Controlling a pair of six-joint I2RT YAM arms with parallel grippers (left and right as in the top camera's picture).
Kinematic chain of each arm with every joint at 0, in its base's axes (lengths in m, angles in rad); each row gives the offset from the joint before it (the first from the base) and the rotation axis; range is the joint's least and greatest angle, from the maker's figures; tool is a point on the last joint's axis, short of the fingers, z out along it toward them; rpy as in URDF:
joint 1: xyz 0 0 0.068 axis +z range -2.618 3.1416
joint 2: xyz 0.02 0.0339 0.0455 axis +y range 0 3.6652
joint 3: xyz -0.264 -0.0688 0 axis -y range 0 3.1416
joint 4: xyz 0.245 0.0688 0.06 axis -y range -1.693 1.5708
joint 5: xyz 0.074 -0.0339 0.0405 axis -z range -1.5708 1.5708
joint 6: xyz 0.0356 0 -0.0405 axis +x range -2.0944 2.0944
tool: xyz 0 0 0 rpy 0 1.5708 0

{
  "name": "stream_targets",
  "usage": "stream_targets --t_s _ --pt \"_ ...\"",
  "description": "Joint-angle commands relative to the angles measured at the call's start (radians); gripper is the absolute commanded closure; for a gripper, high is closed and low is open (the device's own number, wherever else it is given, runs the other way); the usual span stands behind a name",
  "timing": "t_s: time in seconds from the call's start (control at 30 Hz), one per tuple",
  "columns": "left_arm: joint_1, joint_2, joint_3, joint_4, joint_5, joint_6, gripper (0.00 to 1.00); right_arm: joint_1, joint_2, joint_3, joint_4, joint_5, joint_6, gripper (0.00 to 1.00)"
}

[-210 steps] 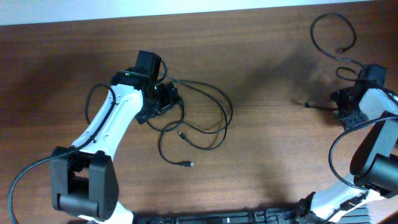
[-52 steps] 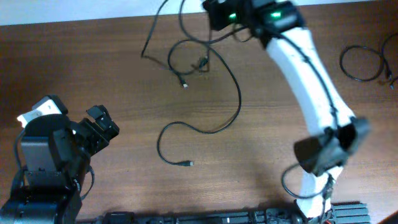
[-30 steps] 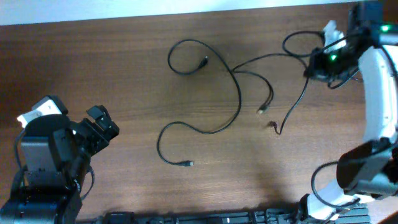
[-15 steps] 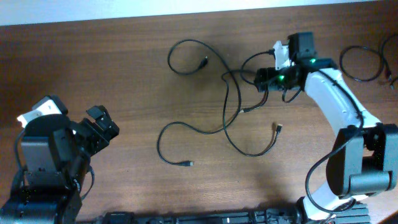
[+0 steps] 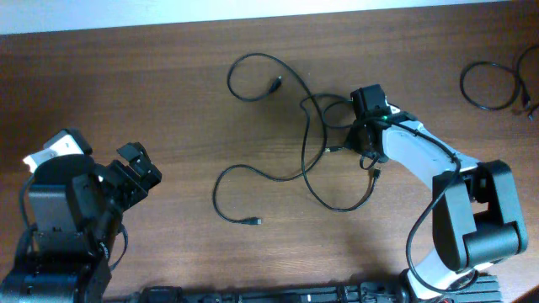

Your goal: Untangle cables

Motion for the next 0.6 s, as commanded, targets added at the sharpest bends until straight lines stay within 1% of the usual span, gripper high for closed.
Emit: stream_targets --t_s 0.0,0.07,0.13,0.17,0.2,0.23,0.27,0.3,0.4,0.43,0.5,0.53,0.57 --pt "0.003 -0.003 0.005 0.002 -0.014 0.016 0.01 0.003 -0.004 -0.007 0.041 0.01 0.009 0.96" --pt "0.003 -0.003 0.005 0.002 -0.014 0.016 0.01 -0.012 -0.013 0.021 0.054 0.008 -0.002 0.96" --pt "0.003 -0.003 0.005 0.002 -0.014 0.016 0.01 -0.025 -0.06 0.091 -0.039 0.01 -0.009 0.96" --pt "0.003 -0.003 0.005 0.002 -0.014 0.016 0.01 -0.024 -0.087 0.113 -0.079 0.01 -0.037 0.96" --pt "0.003 -0.003 0.005 0.002 -0.014 0.016 0.01 -0.024 -0.117 0.121 -0.111 0.005 -0.043 0.69" --pt "0.003 -0.003 0.005 0.002 -0.014 0.015 0.01 -0.02 -0.105 0.111 -0.107 -0.026 -0.042 0.41" --pt "0.003 -0.003 0.005 0.002 -0.014 0.016 0.01 -0.011 -0.071 0.094 -0.097 -0.051 -0.027 0.32" --pt "0.003 -0.003 0.005 0.002 -0.014 0.016 0.01 -0.001 -0.027 0.087 -0.095 -0.043 -0.023 0.32" --pt "0.003 -0.003 0.005 0.002 -0.014 0.016 0.01 0.005 0.078 0.087 -0.058 -0.04 -0.023 0.32" --pt "0.003 -0.003 0.005 0.002 -0.014 0.016 0.01 0.006 0.088 0.087 -0.057 -0.04 -0.02 0.36" --pt "0.003 -0.003 0.005 0.002 -0.014 0.016 0.01 0.006 0.092 0.087 -0.042 -0.039 -0.021 0.7" --pt "0.003 -0.003 0.005 0.002 -0.014 0.016 0.01 0.006 0.092 0.087 -0.035 -0.024 -0.021 0.92" --pt "0.003 -0.003 0.005 0.002 -0.014 0.016 0.01 0.004 0.092 0.087 -0.02 0.014 -0.045 0.96"
